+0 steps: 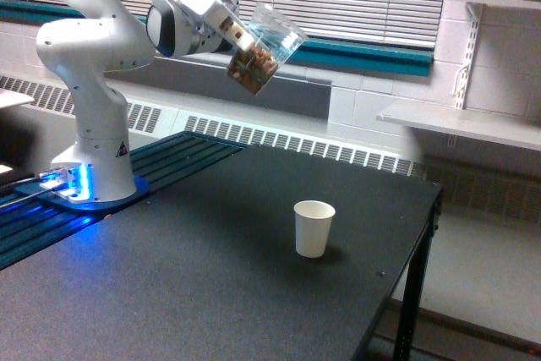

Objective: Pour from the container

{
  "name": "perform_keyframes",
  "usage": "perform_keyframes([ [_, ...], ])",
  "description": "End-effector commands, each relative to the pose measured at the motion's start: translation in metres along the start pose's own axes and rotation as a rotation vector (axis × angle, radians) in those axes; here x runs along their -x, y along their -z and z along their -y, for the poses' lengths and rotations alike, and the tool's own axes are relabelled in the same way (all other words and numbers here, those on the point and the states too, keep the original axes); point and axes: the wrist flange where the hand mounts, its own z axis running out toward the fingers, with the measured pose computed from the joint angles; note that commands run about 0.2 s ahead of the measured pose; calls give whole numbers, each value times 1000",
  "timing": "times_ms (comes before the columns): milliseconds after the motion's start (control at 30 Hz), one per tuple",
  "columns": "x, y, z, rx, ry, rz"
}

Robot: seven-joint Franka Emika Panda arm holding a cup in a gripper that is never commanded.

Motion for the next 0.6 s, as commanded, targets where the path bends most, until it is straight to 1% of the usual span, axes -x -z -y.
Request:
perform_keyframes([
  [33, 10, 4, -7, 11, 13, -35],
  [333, 12, -2, 3, 11, 83, -27],
  [600, 19, -7, 12, 16, 132, -10],
])
